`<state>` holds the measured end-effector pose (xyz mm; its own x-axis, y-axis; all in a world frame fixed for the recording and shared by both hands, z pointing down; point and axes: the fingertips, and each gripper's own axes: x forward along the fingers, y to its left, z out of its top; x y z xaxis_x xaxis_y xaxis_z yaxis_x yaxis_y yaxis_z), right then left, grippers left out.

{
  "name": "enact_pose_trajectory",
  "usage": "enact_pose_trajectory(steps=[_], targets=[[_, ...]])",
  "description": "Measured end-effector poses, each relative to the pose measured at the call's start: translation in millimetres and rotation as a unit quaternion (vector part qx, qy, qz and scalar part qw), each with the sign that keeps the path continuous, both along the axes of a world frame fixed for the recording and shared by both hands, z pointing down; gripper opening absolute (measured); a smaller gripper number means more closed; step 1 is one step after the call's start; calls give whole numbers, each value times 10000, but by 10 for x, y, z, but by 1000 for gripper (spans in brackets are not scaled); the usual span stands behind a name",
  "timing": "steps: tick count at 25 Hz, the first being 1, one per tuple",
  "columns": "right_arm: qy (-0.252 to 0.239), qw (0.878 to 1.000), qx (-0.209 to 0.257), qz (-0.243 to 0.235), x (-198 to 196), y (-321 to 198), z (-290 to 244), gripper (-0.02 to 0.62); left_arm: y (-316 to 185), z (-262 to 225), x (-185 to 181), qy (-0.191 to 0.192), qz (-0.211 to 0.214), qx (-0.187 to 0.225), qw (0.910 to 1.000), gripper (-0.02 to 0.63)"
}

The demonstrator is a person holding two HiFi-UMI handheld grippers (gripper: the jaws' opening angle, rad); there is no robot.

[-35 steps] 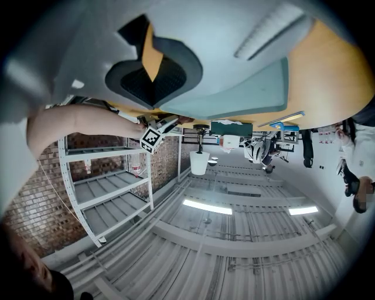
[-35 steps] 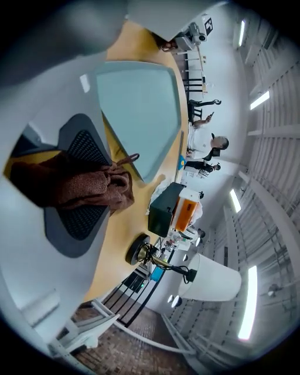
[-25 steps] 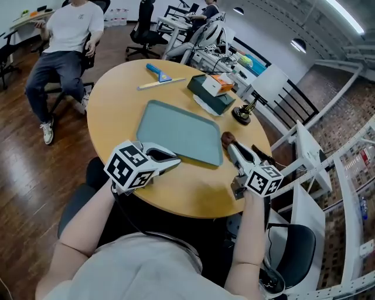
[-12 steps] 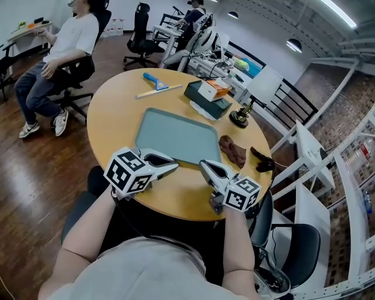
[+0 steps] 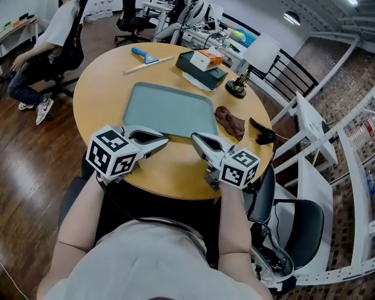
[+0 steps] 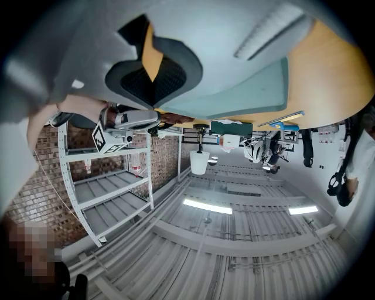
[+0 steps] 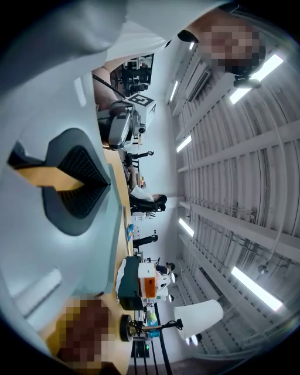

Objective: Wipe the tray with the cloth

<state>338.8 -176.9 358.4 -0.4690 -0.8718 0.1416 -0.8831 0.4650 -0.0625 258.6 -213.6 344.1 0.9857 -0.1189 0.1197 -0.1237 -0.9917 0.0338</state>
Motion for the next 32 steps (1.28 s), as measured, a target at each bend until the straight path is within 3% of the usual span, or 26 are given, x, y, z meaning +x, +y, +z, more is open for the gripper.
enact_pose_trajectory(steps=[32], targets=[[-10,10000,-40,53,10,10,45,0,-1,13,18,3,39,-9,10000,2]])
